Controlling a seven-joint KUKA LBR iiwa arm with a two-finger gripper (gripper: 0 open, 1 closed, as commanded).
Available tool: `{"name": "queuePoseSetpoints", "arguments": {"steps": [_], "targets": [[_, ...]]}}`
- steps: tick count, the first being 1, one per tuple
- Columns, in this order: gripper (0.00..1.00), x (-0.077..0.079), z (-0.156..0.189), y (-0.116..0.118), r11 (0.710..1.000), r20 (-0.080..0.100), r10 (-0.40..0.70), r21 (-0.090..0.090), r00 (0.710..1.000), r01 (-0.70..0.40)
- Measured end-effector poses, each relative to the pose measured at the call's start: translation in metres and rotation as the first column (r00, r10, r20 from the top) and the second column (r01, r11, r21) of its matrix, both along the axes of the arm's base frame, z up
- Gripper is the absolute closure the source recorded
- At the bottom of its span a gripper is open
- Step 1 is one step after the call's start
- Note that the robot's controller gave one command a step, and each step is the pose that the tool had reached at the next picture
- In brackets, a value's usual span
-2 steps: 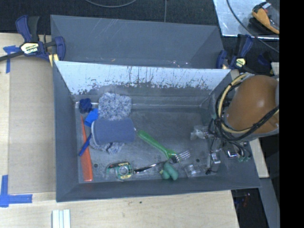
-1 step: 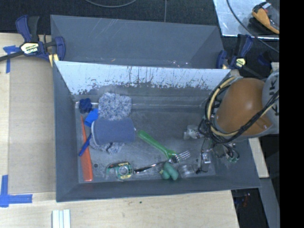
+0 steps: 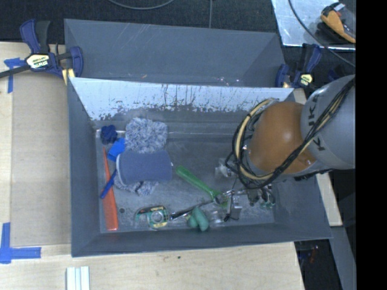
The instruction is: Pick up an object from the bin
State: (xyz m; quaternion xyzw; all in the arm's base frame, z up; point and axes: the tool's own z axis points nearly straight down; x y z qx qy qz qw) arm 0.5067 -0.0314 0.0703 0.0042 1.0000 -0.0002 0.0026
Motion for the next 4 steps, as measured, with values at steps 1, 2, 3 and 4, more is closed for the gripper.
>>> {"name": "queuePoseSetpoints", "arguments": {"steps": [1, 2, 3, 4], "targets": [[0.00, -0.010, 0.000, 0.023, 0.991, 0.007, -0.133, -0.002, 0.991, 0.133], [1.00, -0.009, 0.001, 0.023, 0.991, 0.010, -0.132, -0.002, 0.991, 0.132], [1.00, -0.009, 0.001, 0.023, 0.991, 0.010, -0.131, -0.002, 0.991, 0.131], [1.00, -0.006, 0.111, 0.011, 0.989, 0.006, -0.147, -0.002, 0.989, 0.147]]}}
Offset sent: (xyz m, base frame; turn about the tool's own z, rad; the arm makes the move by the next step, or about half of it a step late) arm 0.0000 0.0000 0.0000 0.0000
